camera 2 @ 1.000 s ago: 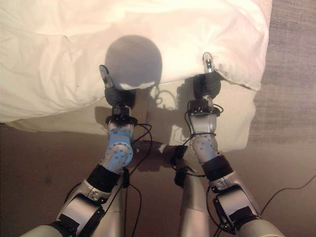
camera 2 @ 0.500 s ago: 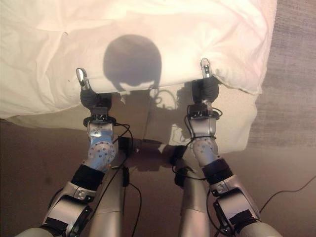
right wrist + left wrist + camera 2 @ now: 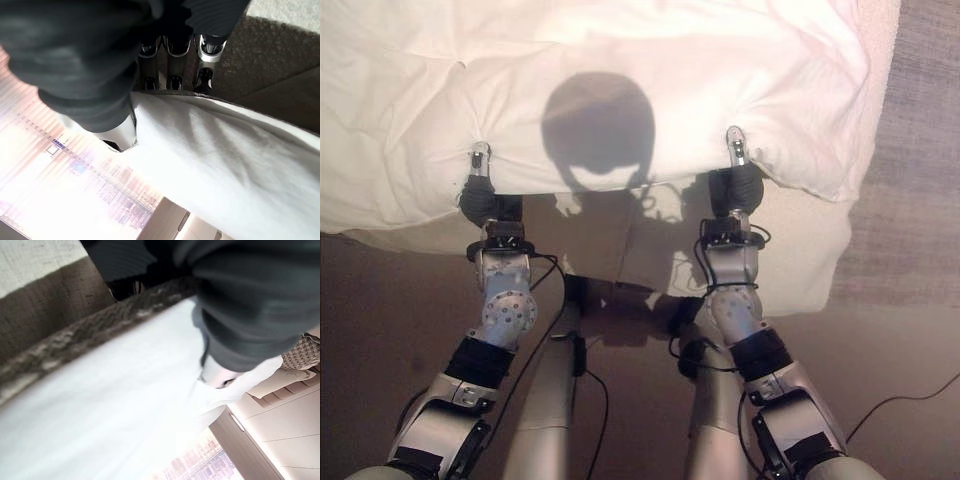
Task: Make the bed
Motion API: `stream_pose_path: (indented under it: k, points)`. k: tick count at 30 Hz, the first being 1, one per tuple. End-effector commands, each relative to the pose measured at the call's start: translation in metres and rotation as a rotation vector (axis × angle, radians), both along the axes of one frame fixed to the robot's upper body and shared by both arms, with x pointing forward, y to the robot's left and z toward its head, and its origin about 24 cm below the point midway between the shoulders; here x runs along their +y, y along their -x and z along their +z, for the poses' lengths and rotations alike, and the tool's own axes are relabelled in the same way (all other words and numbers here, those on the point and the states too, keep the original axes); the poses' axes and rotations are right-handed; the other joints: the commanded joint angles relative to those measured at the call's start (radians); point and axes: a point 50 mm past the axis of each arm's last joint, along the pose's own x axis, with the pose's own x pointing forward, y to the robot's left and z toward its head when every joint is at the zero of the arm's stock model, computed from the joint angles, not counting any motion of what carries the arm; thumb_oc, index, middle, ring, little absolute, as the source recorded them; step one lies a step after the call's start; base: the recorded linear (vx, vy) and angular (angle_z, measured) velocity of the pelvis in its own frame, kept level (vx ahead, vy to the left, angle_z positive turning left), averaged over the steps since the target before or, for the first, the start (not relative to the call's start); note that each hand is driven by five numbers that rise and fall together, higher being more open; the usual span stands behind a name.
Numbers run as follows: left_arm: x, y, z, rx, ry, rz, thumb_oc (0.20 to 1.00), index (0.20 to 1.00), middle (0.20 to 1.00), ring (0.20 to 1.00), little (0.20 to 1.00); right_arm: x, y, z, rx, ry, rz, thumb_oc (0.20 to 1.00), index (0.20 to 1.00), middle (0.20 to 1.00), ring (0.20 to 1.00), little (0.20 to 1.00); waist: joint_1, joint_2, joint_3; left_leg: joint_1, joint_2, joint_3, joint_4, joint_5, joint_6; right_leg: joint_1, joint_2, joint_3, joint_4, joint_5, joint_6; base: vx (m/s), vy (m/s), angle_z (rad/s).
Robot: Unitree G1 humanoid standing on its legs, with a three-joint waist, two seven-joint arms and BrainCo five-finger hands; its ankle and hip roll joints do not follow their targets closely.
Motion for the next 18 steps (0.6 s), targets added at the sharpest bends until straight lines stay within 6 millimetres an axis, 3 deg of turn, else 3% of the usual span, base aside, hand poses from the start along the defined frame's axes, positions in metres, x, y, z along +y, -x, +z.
stream_pose_path:
  k: [1, 10, 18]
  points:
    - [0.066, 0.020, 0.014, -0.097, 0.046, 0.278, 0.200, 0.200, 0.200, 0.200, 0.200, -0.054, 0.024, 0.013, -0.142, -0.079, -0.170, 0.200, 0.200, 0.200, 0.200, 0.200, 0.004, 0.020, -0.078, -0.012, -0.014, 0.004, 0.066, -0.118, 0.047, -0.031, -0.012, 0.084, -0.045, 0.099, 0.139, 0.00, 0.000, 0.00]
    - [0.069, 0.024, 0.013, -0.096, -0.013, 0.299, 0.200, 0.200, 0.200, 0.200, 0.200, -0.058, 0.025, 0.011, -0.136, -0.057, -0.195, 0.200, 0.200, 0.200, 0.200, 0.200, 0.004, 0.019, -0.078, -0.006, -0.020, 0.010, 0.056, -0.115, 0.051, -0.019, -0.012, 0.083, -0.086, 0.128, 0.146, 0.00, 0.008, 0.00]
    - [0.085, 0.041, 0.012, -0.132, -0.051, 0.354, 0.200, 0.200, 0.200, 0.200, 0.200, -0.082, 0.036, -0.001, -0.101, -0.049, -0.294, 0.200, 0.200, 0.200, 0.200, 0.200, -0.002, 0.049, -0.079, 0.046, -0.093, 0.057, 0.096, -0.165, 0.092, 0.030, -0.063, 0.149, -0.116, 0.201, 0.181, -0.01, 0.137, 0.01]
